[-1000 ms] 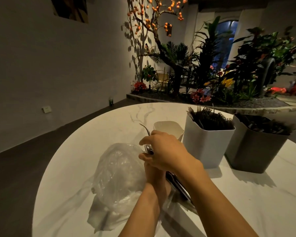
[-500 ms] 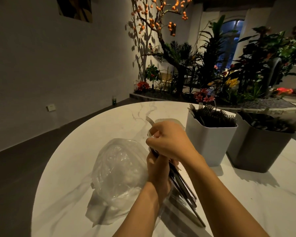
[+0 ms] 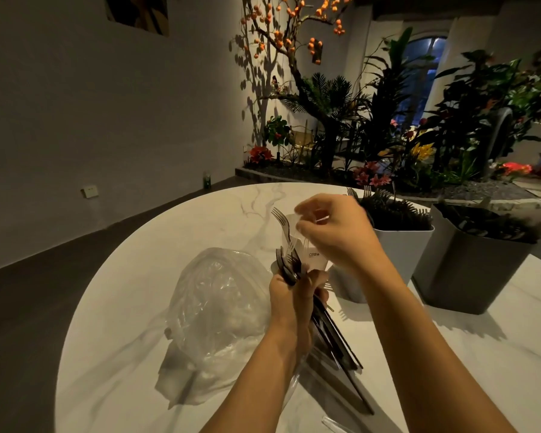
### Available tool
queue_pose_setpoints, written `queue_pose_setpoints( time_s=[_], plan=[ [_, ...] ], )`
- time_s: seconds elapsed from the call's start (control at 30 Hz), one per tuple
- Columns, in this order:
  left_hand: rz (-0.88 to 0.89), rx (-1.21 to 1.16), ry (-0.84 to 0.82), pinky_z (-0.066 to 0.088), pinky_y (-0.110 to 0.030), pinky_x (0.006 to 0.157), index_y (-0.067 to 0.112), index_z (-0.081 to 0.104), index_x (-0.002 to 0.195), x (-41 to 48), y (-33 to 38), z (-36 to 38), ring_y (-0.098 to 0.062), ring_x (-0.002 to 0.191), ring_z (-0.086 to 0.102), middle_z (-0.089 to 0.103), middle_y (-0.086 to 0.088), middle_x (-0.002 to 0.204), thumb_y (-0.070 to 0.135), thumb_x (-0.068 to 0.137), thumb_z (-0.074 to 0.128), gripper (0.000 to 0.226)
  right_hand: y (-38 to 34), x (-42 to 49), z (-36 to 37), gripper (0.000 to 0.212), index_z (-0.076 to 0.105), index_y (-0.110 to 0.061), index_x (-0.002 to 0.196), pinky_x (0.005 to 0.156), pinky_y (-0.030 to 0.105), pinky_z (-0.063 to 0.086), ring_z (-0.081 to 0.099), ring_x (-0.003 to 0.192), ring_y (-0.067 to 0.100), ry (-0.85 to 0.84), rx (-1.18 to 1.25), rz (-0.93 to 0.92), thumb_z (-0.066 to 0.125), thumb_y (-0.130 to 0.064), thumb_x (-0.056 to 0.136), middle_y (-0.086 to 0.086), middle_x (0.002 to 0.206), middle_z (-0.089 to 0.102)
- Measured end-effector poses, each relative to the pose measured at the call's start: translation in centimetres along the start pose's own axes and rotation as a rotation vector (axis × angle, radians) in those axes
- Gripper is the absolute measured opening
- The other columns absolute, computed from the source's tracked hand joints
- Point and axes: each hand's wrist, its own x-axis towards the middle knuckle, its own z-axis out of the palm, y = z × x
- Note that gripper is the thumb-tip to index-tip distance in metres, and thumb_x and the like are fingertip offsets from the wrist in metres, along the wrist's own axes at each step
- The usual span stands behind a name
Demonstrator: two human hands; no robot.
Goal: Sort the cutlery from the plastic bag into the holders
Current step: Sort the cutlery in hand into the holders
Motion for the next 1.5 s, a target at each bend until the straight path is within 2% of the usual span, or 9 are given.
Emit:
queue_pose_setpoints(
  time_s=[0.13,0.23,0.4,0.73,0.9,1.1,1.27,1.4,1.5],
  plan=[
    [-0.039,-0.013,0.035,0.036,-0.027,0.046,0.002,0.060,0.094,-0.1,0.3,0.3,-0.015,0.047,0.041,0.051,-0.006,0.061,0.000,0.089,0.066,0.008,0.6,0.6,-1.8,0.020,0.071,-0.019,0.109,0.074,0.017,0.055,0.063,0.091,0.002,0.231,0.092,-0.011,0.068,-0.010,0.091,-0.009,0.098,0.067],
    [-0.080,-0.059,0.060,0.031,-0.026,0.046,0.010,0.055,0.079,0.0,0.4,0.4,-0.014,0.046,0.037,0.045,-0.002,0.057,0.003,0.092,0.065,0.018,1.3,0.8,-2.1,0.018,0.069,-0.018,0.107,0.082,0.026,0.058,0.062,0.088,0.001,0.371,0.001,-0.027,0.067,-0.011,0.091,-0.011,0.094,0.065],
    [-0.096,-0.112,0.094,0.032,-0.024,0.043,0.007,0.053,0.086,0.5,0.6,0.1,-0.014,0.043,0.035,0.044,-0.004,0.058,0.003,0.093,0.064,0.014,1.4,0.6,0.1,0.023,0.069,-0.014,0.111,0.082,0.044,0.058,0.066,0.094,0.019,0.400,-0.207,-0.164,0.062,-0.005,0.091,0.002,0.102,0.071],
    [-0.124,-0.167,0.094,0.033,-0.023,0.042,0.010,0.055,0.083,1.2,0.5,-0.2,-0.013,0.043,0.036,0.044,-0.003,0.059,0.006,0.094,0.063,0.014,0.9,1.9,0.5,0.020,0.068,-0.006,0.103,0.082,0.044,0.052,0.061,0.092,0.032,0.275,-0.545,-0.129,0.059,0.002,0.087,0.010,0.099,0.067],
    [-0.143,-0.207,0.072,0.030,-0.022,0.042,0.012,0.054,0.080,1.1,0.5,-0.2,-0.013,0.044,0.033,0.041,-0.002,0.061,0.003,0.094,0.058,0.017,0.2,3.8,0.9,0.020,0.064,-0.007,0.097,0.075,0.042,0.055,0.059,0.086,0.034,-0.062,-0.782,-0.041,0.059,0.002,0.079,0.014,0.097,0.064],
    [-0.147,-0.218,0.088,0.028,-0.020,0.041,0.013,0.053,0.074,0.9,0.7,0.1,-0.013,0.043,0.031,0.041,-0.002,0.059,0.001,0.093,0.057,0.023,-0.1,5.3,1.7,0.033,0.066,-0.008,0.118,0.082,0.037,0.055,0.062,0.102,0.033,-0.312,-0.802,0.044,0.061,-0.001,0.086,0.015,0.115,0.065],
    [-0.164,-0.206,0.071,0.029,-0.022,0.042,0.012,0.053,0.076,0.7,1.0,0.0,-0.013,0.042,0.033,0.042,-0.002,0.059,0.002,0.092,0.056,0.019,-0.1,4.8,1.1,0.059,0.055,-0.018,0.140,0.099,0.039,0.051,0.056,0.124,0.026,-0.322,-0.609,-0.003,0.056,0.006,0.086,0.006,0.136,0.060],
    [-0.174,-0.202,0.062,0.028,-0.023,0.044,0.011,0.053,0.081,0.8,1.1,-0.1,-0.011,0.042,0.036,0.043,-0.002,0.059,0.004,0.093,0.058,0.014,0.2,2.0,-0.9,0.033,0.072,-0.018,0.113,0.088,0.035,0.059,0.067,0.100,0.016,-0.217,-0.431,-0.040,0.059,0.000,0.089,-0.001,0.106,0.072],
    [-0.194,-0.214,0.049,0.029,-0.021,0.043,0.012,0.052,0.074,1.0,1.2,-0.4,-0.010,0.041,0.037,0.044,-0.001,0.057,0.005,0.092,0.061,0.021,-0.2,-1.3,-3.1,0.011,0.072,-0.022,0.093,0.079,0.032,0.061,0.071,0.079,0.010,-0.441,-0.474,0.037,0.065,-0.013,0.093,-0.005,0.088,0.073]
  ],
)
